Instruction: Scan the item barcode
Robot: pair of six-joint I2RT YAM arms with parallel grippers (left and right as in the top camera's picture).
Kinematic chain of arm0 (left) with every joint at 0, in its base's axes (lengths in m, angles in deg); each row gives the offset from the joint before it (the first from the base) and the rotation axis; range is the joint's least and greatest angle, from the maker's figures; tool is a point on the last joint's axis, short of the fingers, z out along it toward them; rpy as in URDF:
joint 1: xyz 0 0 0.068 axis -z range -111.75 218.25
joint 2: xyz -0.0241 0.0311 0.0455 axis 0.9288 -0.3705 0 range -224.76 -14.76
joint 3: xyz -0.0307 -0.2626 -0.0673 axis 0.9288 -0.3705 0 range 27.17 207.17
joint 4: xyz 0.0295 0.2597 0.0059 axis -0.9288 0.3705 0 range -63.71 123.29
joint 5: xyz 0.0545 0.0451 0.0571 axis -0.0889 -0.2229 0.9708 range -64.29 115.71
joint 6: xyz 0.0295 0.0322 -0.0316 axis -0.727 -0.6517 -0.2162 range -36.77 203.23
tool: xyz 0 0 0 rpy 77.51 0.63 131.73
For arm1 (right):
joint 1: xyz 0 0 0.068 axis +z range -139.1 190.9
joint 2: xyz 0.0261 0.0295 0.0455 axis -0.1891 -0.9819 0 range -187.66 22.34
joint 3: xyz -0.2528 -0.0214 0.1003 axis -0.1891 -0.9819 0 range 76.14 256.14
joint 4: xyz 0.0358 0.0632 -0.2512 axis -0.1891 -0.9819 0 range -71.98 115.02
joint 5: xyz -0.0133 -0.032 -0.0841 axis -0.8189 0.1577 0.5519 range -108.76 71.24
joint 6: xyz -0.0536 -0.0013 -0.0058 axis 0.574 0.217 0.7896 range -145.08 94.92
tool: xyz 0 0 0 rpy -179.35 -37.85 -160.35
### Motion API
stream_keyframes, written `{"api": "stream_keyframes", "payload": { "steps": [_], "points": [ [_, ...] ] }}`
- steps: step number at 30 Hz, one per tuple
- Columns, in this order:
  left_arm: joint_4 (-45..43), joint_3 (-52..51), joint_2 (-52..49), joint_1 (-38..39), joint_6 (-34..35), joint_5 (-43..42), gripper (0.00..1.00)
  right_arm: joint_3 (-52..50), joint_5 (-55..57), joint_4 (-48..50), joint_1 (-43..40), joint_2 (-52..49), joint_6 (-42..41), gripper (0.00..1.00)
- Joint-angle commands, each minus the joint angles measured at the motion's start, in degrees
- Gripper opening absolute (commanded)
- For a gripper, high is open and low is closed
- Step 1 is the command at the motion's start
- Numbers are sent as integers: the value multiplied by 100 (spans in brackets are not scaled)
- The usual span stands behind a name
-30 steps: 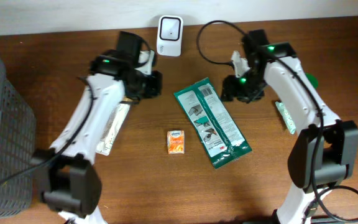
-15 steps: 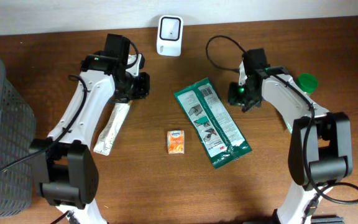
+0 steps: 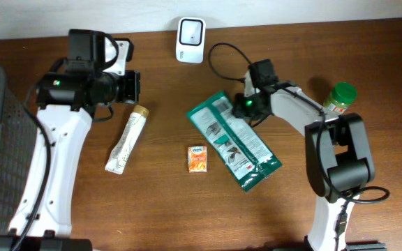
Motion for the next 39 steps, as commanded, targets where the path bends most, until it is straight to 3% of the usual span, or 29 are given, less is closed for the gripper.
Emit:
{"api": "stream_keyframes", "payload": {
  "steps": [1, 6, 13, 20, 25, 30, 39],
  "points": [
    [103, 35, 7, -35, -94, 149, 0, -20, -1182, -59, 428, -243, 597, 25],
    [223, 35, 7, -35, -94, 223, 0, 505, -1410, -1285, 579, -160, 1259, 25],
    [267, 35, 7, -35, -94, 238, 0, 2107, -531, -4538, 693, 634, 1325, 25],
    [291, 35, 7, -52, -81, 428, 0, 2092, -59, -5759, 1075, 1163, 1322, 23],
    [310, 35, 7, -433, 581, 595, 0, 1285, 52, -5309, 1773, 1276, 903, 21],
    [393, 35, 7, -678, 599, 597, 0, 39, -116, -4369, 2398, 1276, 164, 14],
    [420, 35, 7, -678, 599, 595, 2, -1648, -144, -3040, 2544, 1274, -476, 15]
  ]
}}
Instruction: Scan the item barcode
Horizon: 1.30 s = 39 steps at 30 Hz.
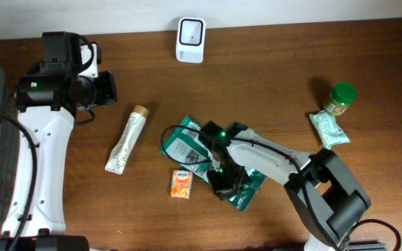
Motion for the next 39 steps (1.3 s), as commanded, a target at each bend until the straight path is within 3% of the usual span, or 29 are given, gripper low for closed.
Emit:
{"api": "stream_keyframes", "payload": {
  "steps": [1, 7, 13, 16, 20, 24, 29, 34, 39],
  "points": [
    [33, 22, -9, -22, 57, 17, 2, -549, -35, 264, 4, 90, -269, 15],
    [48, 22, -9, -22, 57, 17, 2, -610, 39, 289, -315, 90, -264, 15],
    [59, 22, -9, -22, 57, 17, 2, -608, 498, 595, -1316, 90, -225, 15],
    [66, 22, -9, -22, 57, 20, 2, -608, 551, 1043, -1797, 90, -114, 23],
    [66, 22, -9, -22, 55, 22, 2, -608, 271, 2048, -2516, 90, -111, 24],
    [66, 22, -9, -22, 55, 22, 2, -608, 70, 2575, -2638, 90, -72, 24],
    [63, 22, -9, -22, 55, 20, 2, -605, 334, 3519, -2656, 46, 39, 39],
    [72, 22, -9, -20, 55, 17, 2, -605, 337, 4391, -2653, -13, 11, 40],
    [72, 22, -9, -20, 55, 17, 2, -605, 367, 5458, -2623, -345, -940, 40]
  ]
}}
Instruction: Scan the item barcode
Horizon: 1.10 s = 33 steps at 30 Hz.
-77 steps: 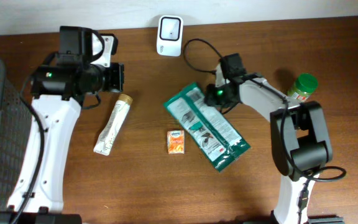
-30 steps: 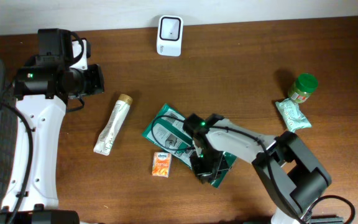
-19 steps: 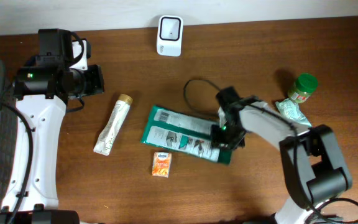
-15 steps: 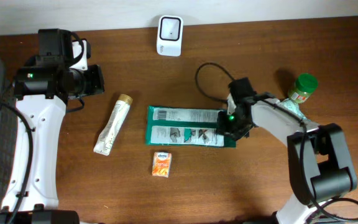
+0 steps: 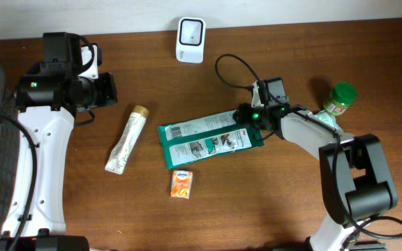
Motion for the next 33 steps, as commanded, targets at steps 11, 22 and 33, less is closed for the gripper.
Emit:
{"api": "stream_keyframes", "payload": {
  "steps": [11, 22, 33],
  "points": [
    [7, 22, -9, -22, 50, 22, 4, 1255, -632, -291, 612, -448, -741, 45],
    [31, 22, -9, -20, 50, 20, 6, 2055, 479, -5053, 813, -457, 472, 4],
    [31, 22, -9, -22, 50, 22, 6, 1126, 1360, -4227, 787, -603, 492, 4]
  ]
}}
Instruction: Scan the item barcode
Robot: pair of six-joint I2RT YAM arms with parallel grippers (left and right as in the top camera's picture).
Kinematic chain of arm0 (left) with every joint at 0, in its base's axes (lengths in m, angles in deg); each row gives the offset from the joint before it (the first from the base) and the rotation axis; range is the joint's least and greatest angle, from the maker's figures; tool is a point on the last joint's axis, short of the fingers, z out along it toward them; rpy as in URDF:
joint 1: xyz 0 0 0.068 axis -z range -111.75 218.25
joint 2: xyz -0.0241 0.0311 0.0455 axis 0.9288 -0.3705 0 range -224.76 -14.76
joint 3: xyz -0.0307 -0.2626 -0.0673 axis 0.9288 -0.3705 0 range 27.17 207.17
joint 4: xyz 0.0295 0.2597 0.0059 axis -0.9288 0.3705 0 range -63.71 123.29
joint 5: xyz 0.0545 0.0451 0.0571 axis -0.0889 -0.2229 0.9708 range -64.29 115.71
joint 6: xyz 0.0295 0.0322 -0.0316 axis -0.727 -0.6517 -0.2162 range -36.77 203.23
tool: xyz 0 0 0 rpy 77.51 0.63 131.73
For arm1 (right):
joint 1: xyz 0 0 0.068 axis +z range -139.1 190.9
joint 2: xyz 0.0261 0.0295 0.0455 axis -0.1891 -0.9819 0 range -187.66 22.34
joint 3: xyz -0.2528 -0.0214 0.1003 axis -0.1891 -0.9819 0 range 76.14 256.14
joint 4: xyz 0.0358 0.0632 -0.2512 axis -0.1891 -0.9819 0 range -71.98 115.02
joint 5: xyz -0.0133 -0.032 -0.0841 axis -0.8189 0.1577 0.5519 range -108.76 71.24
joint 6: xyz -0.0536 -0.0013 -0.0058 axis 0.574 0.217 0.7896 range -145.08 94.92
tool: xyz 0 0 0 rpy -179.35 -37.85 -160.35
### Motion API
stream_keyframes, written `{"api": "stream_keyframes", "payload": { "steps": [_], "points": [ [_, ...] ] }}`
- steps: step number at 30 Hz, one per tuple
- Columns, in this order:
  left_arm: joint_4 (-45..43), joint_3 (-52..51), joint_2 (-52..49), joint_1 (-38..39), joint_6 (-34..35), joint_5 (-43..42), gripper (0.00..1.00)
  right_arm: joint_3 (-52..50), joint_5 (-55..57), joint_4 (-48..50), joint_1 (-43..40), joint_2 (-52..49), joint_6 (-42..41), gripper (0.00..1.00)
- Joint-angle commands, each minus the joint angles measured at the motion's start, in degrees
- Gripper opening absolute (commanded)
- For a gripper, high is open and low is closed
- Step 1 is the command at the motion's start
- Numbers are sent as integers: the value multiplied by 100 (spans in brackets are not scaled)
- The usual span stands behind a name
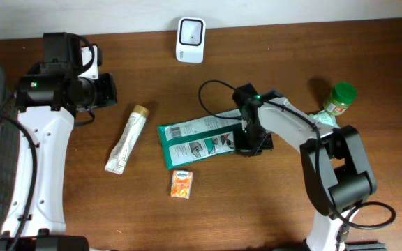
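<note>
The green flat package [199,139] lies almost level at the table's middle, with a white printed panel facing up. My right gripper [250,141] sits over the package's right end and hides it; its fingers cannot be made out. The white scanner [190,32] stands at the far edge, above the package. Far to the left, my left gripper [108,90] hovers with its fingers apart and nothing between them.
A cream tube [126,140] lies left of the package and a small orange packet [182,183] just below it. A green-lidded jar [340,97] and a pale green pouch [326,119] sit at the right. A grey basket fills the left edge.
My right gripper has moved from just beyond the package's upper right corner to down over its right end. The package, the left arm and the other items are where they were.
At first the package lay slanted at centre right with my right gripper at its upper end. Then my right arm reached across it; package and orange packet had shifted left, and the left arm had drawn back. Later the package lay level with another face up, where it stays.
</note>
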Motion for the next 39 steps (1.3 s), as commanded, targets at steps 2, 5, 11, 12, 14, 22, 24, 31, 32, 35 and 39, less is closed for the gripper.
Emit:
{"api": "stream_keyframes", "payload": {
  "steps": [2, 5, 11, 12, 14, 22, 24, 31, 32, 35, 39],
  "points": [
    [-7, 22, -9, -22, 50, 22, 6, -363, 413, 807, -50, -79, 79, 4],
    [-7, 22, -9, -22, 50, 22, 6, -535, 435, 1657, -164, -173, 437, 5],
    [-2, 22, -9, -22, 50, 22, 4, -525, 863, 4030, -393, -267, 1257, 4],
    [15, 22, -9, -22, 50, 22, 4, -481, 859, 4293, -393, -264, 1272, 4],
    [55, 22, -9, -22, 50, 24, 4, -262, 756, 4336, -374, -234, 1248, 4],
    [76, 22, -9, -22, 50, 24, 5, 1178, -1139, 2898, -90, 35, -568, 28],
    [76, 22, -9, -22, 50, 22, 5, 1178, -1104, 3051, 144, -46, -1123, 36],
    [111, 22, -9, -20, 50, 20, 4, 1154, -203, 3910, 931, -737, -3185, 42],
    [144, 22, -9, -20, 50, 22, 5, 1156, -190, 4282, 1058, -949, -3410, 42],
    [164, 22, -9, -22, 50, 22, 4, 1156, -190, 4732, 1233, -1158, -3473, 41],
    [164, 22, -9, -22, 50, 22, 4, 1156, -186, 5163, 1508, -1375, -3477, 41]
  ]
}}
